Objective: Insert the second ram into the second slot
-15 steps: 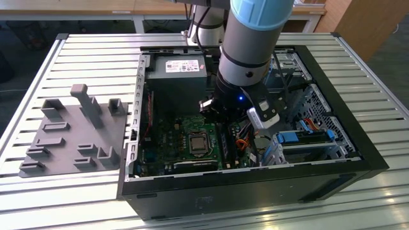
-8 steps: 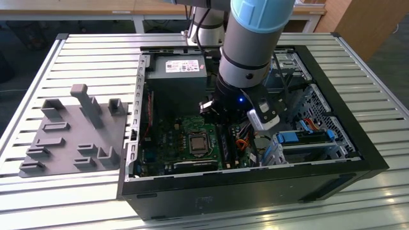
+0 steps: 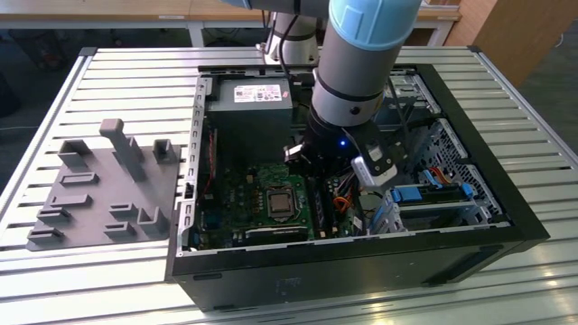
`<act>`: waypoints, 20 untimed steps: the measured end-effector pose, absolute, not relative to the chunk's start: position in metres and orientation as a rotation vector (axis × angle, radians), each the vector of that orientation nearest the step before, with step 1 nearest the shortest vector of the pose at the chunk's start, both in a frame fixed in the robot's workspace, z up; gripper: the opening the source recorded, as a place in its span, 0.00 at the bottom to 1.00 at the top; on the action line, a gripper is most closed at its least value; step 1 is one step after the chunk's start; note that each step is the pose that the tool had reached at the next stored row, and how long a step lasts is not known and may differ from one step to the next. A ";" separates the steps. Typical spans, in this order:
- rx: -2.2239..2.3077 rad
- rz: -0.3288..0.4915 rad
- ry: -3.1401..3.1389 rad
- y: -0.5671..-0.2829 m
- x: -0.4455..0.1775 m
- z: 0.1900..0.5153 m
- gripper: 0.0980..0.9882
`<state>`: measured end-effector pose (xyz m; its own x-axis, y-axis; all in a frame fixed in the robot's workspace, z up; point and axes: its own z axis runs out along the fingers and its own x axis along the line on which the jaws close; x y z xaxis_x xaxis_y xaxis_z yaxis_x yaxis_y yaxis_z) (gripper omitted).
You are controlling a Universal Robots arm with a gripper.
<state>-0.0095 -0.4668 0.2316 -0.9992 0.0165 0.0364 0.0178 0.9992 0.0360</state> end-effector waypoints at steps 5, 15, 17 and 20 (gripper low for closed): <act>-0.025 -0.056 -3.105 -0.467 -0.009 0.229 0.02; -0.025 -0.056 -3.104 -0.467 -0.007 0.229 0.02; -0.025 -0.056 -3.102 -0.467 -0.006 0.229 0.02; -0.025 -0.056 -3.101 -0.467 -0.005 0.229 0.02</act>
